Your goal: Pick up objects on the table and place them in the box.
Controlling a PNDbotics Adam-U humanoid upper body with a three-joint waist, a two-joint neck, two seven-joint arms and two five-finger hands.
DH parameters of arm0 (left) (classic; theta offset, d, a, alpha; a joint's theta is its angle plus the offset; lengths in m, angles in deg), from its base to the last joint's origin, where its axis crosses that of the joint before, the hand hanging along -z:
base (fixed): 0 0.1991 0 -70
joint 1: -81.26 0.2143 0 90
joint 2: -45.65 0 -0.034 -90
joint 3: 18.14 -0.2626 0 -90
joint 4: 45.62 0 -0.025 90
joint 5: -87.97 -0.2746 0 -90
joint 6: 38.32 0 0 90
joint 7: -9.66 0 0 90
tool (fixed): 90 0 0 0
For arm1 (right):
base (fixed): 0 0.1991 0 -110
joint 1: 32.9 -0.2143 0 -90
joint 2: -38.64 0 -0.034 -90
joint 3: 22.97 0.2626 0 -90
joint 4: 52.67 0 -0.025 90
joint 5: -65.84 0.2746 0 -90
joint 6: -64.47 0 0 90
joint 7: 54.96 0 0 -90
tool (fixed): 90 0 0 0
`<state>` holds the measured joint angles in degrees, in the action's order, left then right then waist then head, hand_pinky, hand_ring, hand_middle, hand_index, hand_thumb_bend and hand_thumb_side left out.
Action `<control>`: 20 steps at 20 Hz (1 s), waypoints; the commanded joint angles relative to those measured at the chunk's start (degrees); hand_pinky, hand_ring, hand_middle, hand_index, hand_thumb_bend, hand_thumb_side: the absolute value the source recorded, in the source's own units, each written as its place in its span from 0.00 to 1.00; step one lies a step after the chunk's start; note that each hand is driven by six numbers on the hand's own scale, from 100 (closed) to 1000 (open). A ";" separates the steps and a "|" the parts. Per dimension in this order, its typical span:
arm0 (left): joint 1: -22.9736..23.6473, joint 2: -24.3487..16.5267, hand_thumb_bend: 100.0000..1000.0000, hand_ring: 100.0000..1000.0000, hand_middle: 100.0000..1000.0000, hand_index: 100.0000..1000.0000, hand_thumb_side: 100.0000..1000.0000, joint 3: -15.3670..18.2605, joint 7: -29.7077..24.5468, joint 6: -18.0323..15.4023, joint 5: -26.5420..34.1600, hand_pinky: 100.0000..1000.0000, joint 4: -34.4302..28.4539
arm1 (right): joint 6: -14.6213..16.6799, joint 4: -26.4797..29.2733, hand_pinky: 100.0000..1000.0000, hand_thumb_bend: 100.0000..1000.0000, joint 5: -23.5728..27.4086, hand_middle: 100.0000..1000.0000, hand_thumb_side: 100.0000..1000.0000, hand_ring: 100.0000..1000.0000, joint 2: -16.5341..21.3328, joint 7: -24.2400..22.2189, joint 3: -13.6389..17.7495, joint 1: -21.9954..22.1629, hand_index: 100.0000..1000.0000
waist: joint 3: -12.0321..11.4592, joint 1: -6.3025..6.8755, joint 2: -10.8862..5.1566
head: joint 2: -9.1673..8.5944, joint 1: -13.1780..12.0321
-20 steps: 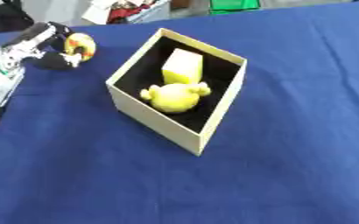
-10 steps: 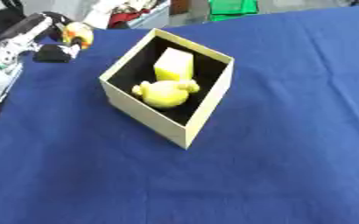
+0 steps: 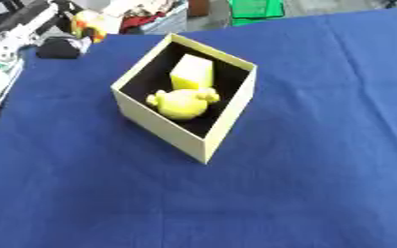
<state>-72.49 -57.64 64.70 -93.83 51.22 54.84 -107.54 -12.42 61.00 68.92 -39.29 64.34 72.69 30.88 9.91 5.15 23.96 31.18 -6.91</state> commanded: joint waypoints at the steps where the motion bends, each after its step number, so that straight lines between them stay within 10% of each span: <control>1: -1.76 -0.87 0.00 0.57 0.65 0.72 0.23 -0.90 -0.79 -0.08 1.31 0.68 -3.27 | 0.01 0.93 0.83 0.00 0.26 0.62 0.84 0.67 0.91 0.08 0.61 -0.47 0.74 | 0.16 -0.36 -1.93 | 0.34 0.22; 20: -1.82 9.17 0.00 0.56 0.64 0.72 0.27 -8.53 -5.79 -0.85 4.43 0.67 -10.77 | 0.04 0.93 0.82 0.00 0.69 0.62 0.84 0.67 0.08 -0.34 0.22 -1.44 0.74 | 1.65 -0.19 -2.60 | 4.23 3.69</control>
<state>-73.28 -48.51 56.08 -99.34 50.53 59.38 -116.88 -12.46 61.00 69.43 -39.87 64.25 72.64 30.27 11.43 5.29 23.10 34.82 -3.17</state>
